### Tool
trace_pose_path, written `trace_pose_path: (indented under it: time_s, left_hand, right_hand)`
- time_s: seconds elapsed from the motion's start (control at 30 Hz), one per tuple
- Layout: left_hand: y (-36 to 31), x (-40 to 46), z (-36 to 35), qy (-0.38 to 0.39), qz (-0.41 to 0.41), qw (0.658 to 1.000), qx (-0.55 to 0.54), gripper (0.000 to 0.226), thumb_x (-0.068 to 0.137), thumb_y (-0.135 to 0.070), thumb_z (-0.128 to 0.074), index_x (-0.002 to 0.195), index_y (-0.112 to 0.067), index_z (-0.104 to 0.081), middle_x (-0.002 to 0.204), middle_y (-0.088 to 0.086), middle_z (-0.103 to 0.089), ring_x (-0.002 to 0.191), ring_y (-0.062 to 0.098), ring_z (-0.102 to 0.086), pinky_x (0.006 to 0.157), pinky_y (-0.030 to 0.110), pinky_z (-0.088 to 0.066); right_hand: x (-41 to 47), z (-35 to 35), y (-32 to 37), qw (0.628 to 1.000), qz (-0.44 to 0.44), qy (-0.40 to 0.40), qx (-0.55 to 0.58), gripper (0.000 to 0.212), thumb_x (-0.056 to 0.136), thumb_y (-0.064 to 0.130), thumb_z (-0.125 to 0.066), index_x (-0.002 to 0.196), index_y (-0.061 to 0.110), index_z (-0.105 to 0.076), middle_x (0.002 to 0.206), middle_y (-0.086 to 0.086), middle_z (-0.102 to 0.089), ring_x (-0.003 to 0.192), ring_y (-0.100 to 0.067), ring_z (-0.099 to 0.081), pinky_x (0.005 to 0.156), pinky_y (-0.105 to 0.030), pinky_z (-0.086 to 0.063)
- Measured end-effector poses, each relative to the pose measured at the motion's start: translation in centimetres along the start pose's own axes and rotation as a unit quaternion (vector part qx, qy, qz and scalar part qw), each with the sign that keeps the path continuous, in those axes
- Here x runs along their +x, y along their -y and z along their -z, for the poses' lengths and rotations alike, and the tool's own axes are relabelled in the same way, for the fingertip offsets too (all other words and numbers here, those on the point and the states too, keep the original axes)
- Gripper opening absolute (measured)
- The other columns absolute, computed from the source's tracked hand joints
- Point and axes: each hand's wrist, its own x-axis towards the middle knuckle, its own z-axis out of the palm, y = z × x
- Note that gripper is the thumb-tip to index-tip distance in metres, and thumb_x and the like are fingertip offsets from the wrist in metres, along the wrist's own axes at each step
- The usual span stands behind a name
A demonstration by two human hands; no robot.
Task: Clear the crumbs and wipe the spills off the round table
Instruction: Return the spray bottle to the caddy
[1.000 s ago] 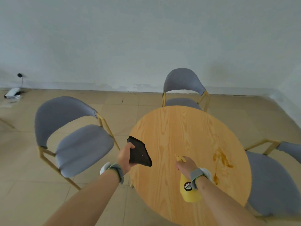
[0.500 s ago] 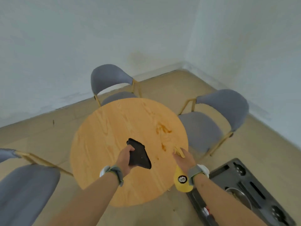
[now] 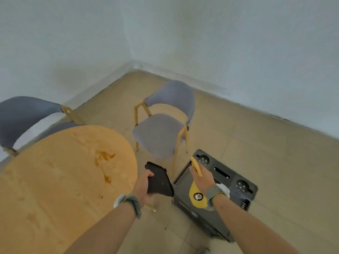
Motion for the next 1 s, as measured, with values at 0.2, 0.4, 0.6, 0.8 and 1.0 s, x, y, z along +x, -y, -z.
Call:
trace_pose_path:
  time_s: [0.2, 0.4, 0.6, 0.8, 1.0]
  left_hand:
    - [3.1, 4.1, -10.7, 0.026, 0.034, 0.997, 0.068, 0.009, 0.081, -0.016, -0.06, 0.089, -0.01, -0.061, 0.074, 0.011, -0.07, 0.07, 0.026, -0.068, 0.057, 0.036, -0.056]
    - [7.4, 9.9, -19.5, 0.084, 0.064, 0.985, 0.137, 0.022, 0.082, -0.02, -0.06, 0.103, -0.011, -0.062, 0.095, 0.016, -0.067, 0.091, 0.032, -0.066, 0.071, 0.042, -0.058]
    - [13.2, 15.5, -26.8, 0.155, 0.079, 0.959, 0.224, 0.018, 0.081, -0.022, -0.06, 0.096, -0.012, -0.058, 0.084, 0.011, -0.061, 0.077, 0.026, -0.065, 0.066, 0.036, -0.052]
    - [18.3, 20.0, -31.3, 0.203, 0.104, 0.94, 0.253, 0.016, 0.084, -0.019, -0.057, 0.098, -0.012, -0.06, 0.09, 0.013, -0.063, 0.086, 0.029, -0.063, 0.074, 0.039, -0.051]
    - [22.0, 23.7, -32.4, 0.211, 0.125, 0.942, 0.229, 0.02, 0.085, -0.014, -0.054, 0.104, -0.009, -0.059, 0.103, 0.016, -0.059, 0.096, 0.032, -0.059, 0.082, 0.045, -0.048]
  right_hand:
    - [3.5, 7.7, -7.1, 0.996, -0.057, -0.064, 0.038, 0.025, 0.099, 0.034, -0.048, 0.089, 0.015, -0.061, 0.066, -0.007, -0.053, 0.054, -0.017, -0.041, 0.054, -0.032, -0.034]
    - [6.8, 10.8, -14.9, 0.987, -0.076, -0.143, 0.018, 0.013, 0.097, 0.035, -0.051, 0.107, 0.033, -0.06, 0.075, 0.011, -0.063, 0.062, 0.0, -0.056, 0.051, -0.016, -0.037]
    - [10.0, 12.2, -22.3, 0.976, -0.097, -0.196, 0.01, 0.02, 0.096, 0.038, -0.051, 0.109, 0.028, -0.063, 0.077, 0.01, -0.064, 0.078, -0.019, -0.063, 0.069, -0.032, -0.044]
    - [13.3, 14.2, -28.7, 0.952, -0.109, -0.287, -0.006, 0.031, 0.096, 0.042, -0.052, 0.122, 0.03, -0.062, 0.082, 0.01, -0.063, 0.082, -0.013, -0.059, 0.073, -0.024, -0.039]
    - [15.9, 14.8, -32.5, 0.928, -0.109, -0.353, 0.043, 0.044, 0.092, 0.053, -0.053, 0.134, 0.04, -0.053, 0.091, 0.022, -0.063, 0.081, 0.006, -0.054, 0.075, -0.009, -0.037]
